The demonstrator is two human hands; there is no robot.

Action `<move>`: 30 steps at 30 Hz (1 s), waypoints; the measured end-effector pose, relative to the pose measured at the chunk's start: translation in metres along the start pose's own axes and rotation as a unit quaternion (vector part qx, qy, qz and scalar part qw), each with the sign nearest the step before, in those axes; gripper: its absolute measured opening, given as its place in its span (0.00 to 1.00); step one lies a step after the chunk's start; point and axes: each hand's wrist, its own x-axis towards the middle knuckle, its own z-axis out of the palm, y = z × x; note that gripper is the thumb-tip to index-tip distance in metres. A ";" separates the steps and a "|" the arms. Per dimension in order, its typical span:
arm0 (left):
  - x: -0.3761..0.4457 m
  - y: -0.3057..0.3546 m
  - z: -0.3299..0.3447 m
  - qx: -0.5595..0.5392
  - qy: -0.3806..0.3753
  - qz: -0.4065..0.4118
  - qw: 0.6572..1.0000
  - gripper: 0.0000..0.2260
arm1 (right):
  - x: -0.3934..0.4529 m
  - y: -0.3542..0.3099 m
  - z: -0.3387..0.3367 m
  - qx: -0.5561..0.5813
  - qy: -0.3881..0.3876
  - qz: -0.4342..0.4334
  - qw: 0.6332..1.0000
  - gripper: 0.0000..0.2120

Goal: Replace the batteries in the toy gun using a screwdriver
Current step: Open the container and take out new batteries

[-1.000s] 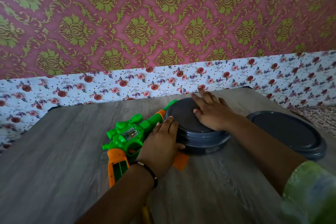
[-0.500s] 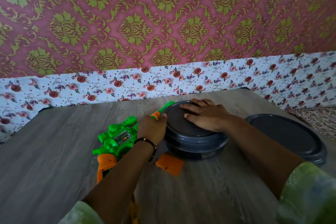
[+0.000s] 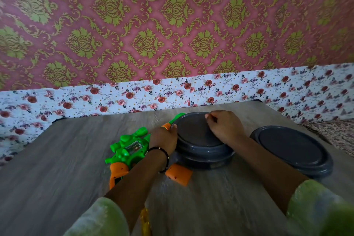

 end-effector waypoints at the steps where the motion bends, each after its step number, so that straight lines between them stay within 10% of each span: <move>1: -0.002 -0.001 -0.002 0.022 -0.009 0.020 1.000 0.21 | -0.003 -0.004 0.000 0.015 0.005 -0.001 1.000 0.14; 5: -0.017 -0.010 -0.014 0.125 0.012 0.151 0.981 0.16 | -0.026 -0.016 -0.035 0.053 0.075 -0.022 0.996 0.14; 10: -0.070 -0.029 -0.009 0.274 -0.111 0.292 0.910 0.33 | -0.075 0.016 -0.063 -0.144 0.144 0.002 0.979 0.10; 19: -0.056 0.010 0.041 0.410 -0.113 0.249 0.870 0.35 | -0.098 0.036 -0.053 -0.262 0.008 0.129 0.956 0.20; 30: 0.053 0.060 0.117 0.408 -0.115 0.226 0.877 0.32 | -0.090 0.041 -0.039 -0.244 -0.013 0.076 0.967 0.21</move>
